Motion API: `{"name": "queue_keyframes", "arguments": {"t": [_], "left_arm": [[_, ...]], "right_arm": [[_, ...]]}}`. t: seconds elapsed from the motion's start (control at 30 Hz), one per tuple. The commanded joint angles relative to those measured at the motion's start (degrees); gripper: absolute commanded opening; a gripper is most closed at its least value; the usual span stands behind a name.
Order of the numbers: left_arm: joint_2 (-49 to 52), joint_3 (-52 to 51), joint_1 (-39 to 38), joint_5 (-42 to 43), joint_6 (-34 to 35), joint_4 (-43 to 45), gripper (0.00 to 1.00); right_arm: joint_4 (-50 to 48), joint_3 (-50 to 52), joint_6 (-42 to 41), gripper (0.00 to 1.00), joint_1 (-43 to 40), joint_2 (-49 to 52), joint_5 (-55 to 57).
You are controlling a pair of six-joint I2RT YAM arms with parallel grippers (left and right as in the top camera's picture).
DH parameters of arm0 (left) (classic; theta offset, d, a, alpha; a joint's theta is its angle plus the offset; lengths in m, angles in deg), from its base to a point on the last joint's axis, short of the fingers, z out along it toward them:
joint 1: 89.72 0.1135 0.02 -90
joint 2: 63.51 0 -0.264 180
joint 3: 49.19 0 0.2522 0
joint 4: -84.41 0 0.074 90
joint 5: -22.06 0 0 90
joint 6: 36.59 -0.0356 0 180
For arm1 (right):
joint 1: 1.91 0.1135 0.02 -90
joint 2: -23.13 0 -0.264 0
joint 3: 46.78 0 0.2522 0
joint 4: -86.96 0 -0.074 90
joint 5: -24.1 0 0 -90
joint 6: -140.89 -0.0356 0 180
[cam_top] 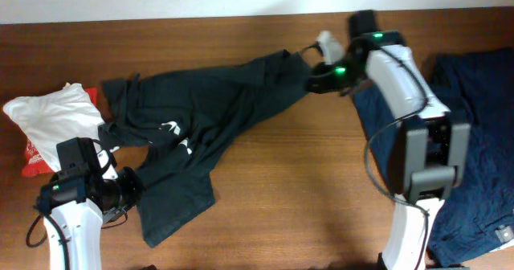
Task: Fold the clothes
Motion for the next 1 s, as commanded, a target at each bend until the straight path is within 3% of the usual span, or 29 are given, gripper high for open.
{"name": "queue_keyframes", "arguments": {"t": [0.0, 0.17, 0.2, 0.3, 0.57, 0.6, 0.67, 0.77, 0.93, 0.97], "left_arm": [[-0.59, 0.76, 0.44, 0.0, -0.52, -0.09, 0.01], [-0.57, 0.76, 0.44, 0.0, -0.52, -0.09, 0.0], [-0.57, 0.76, 0.44, 0.0, -0.52, -0.09, 0.01], [-0.57, 0.76, 0.44, 0.0, -0.52, -0.11, 0.01], [-0.57, 0.76, 0.44, 0.02, -0.5, -0.09, 0.01], [-0.55, 0.76, 0.44, 0.0, -0.5, -0.07, 0.01], [-0.55, 0.76, 0.44, 0.0, -0.5, -0.02, 0.01], [-0.55, 0.76, 0.44, 0.0, -0.5, 0.15, 0.01], [-0.55, 0.76, 0.44, 0.0, -0.5, 0.17, 0.01], [-0.55, 0.76, 0.44, 0.0, -0.5, 0.13, 0.01]], "right_arm": [[-4.39, -0.72, -8.35, 0.34, 7.32, 2.43, 6.14], [-15.19, -0.72, -13.16, 0.49, 15.32, 7.26, 10.21], [-17.53, -0.72, -18.78, 0.47, 16.02, 7.72, 18.84], [-22.91, -0.72, -20.09, 0.48, 15.82, 7.78, 27.26], [-25.64, -0.72, -16.85, 0.48, 14.51, 11.08, 24.57], [-26.56, -0.72, -16.85, 0.41, 14.58, 11.15, 24.55], [-27.61, -0.79, -16.85, 0.04, 14.6, 11.04, 24.35], [-30.51, -2.27, -16.85, 0.04, 14.47, 11.04, 23.65], [-51.01, -12.66, -16.92, 0.04, 14.45, 11.04, 23.71], [-51.76, -13.86, -16.92, 0.48, 14.45, 11.04, 23.71]]}}
